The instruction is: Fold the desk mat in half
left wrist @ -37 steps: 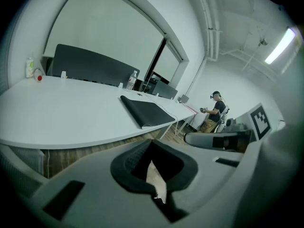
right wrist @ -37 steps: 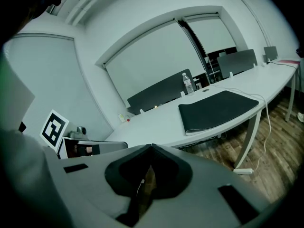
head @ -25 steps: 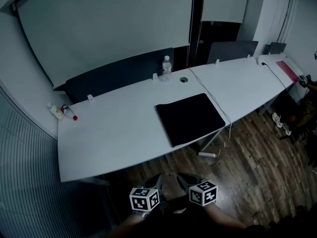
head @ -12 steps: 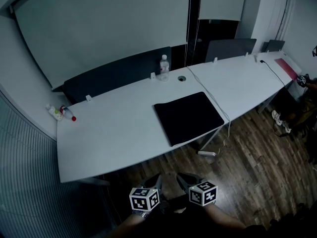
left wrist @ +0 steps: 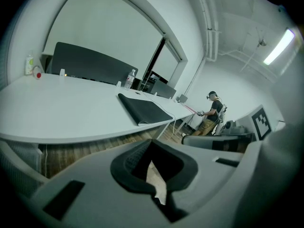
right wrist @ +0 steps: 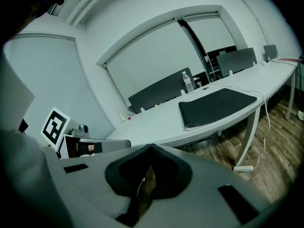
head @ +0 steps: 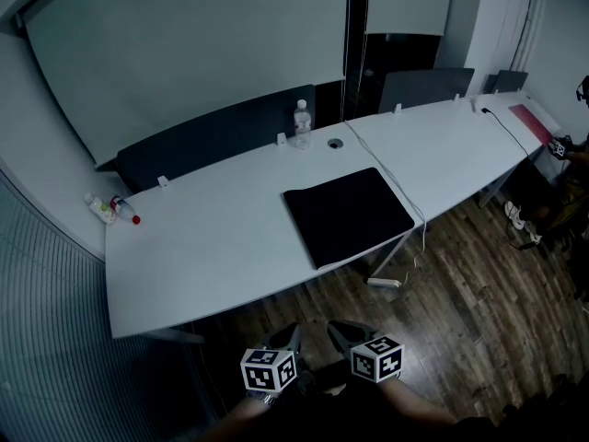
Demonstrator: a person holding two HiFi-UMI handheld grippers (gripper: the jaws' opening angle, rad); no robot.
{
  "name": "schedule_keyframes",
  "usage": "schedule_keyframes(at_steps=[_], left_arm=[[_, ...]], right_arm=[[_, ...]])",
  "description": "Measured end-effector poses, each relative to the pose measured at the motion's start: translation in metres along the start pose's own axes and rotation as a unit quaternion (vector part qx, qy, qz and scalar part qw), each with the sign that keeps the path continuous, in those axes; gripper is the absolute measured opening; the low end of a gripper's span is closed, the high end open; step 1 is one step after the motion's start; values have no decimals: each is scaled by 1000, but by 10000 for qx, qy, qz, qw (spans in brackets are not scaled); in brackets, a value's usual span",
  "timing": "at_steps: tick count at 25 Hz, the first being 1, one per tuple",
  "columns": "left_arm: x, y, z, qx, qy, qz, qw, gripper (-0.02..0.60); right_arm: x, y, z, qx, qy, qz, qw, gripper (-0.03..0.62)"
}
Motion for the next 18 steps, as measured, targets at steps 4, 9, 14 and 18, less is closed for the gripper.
schedule_keyframes(at_steps=[4, 9, 14, 18], left_arm=[[4, -2, 2, -42, -40, 37, 10000, 6], [10, -5, 7, -115, -86, 66, 9999, 6], [18, -7, 9, -157, -160, 103, 9997, 6], [24, -9, 10, -194, -211, 125, 9995, 6]], right_arm=[[1, 4, 4, 9, -40, 34, 10000, 22], [3, 11, 8, 48, -106, 84, 9999, 22], [7, 18, 12, 111, -205, 149, 9996, 23], [9, 24, 13, 166, -221, 184, 9994, 23]])
Point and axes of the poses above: the fingertips, and each gripper's own axes: y backward along the fingers, x to its right, z out of its underside, the point moved 10 cm from there along y, backward along the fingers, and after that the axes turned 13 degrees about y, right-handed, at the moved point
